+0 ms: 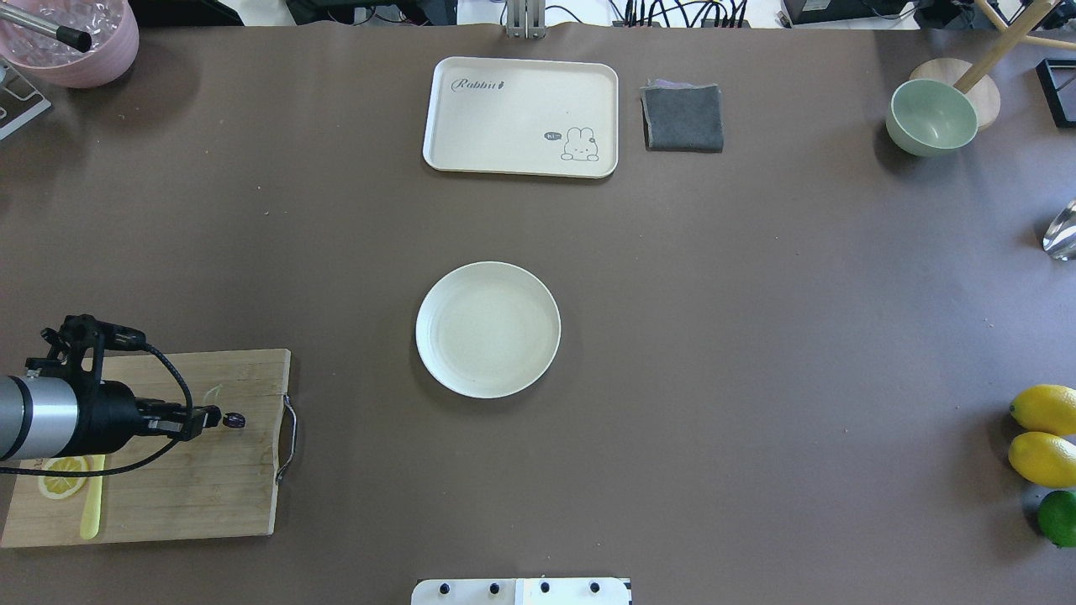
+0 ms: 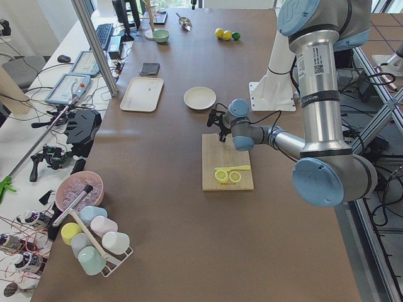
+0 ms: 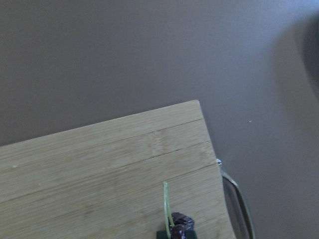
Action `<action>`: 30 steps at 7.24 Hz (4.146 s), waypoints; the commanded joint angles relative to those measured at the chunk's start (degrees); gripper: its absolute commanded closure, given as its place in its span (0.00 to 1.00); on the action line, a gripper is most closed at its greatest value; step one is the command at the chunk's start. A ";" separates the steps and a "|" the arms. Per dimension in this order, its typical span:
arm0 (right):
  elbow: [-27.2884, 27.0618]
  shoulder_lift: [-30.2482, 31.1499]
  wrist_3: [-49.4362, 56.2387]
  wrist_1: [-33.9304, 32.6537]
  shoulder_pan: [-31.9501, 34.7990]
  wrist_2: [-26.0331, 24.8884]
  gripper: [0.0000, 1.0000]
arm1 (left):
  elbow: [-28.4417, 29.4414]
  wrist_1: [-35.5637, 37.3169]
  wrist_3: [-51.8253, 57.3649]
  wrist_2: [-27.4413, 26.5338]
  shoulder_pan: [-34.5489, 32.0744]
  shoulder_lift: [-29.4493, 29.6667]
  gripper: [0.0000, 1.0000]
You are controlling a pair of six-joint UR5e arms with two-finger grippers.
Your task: Place red cherry on plate
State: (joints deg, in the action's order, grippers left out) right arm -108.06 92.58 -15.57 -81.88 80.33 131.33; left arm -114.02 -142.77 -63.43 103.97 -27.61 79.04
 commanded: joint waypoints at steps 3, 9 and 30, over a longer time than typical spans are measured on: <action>0.31 3.57 4.75 0.14 2.36 -0.38 0.00 | 6.94 15.76 -12.21 -0.43 0.54 29.31 1.00; 2.07 5.75 4.67 0.14 2.72 -0.29 0.00 | 16.81 22.44 -13.29 -3.34 0.19 41.98 0.02; 4.17 7.35 15.83 -10.49 10.02 0.68 0.00 | 15.22 61.12 69.06 34.19 -63.27 10.26 0.02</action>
State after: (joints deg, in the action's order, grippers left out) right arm -103.88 99.93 0.26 -92.39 90.35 132.01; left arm -100.18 -81.46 5.59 137.87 -90.76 89.66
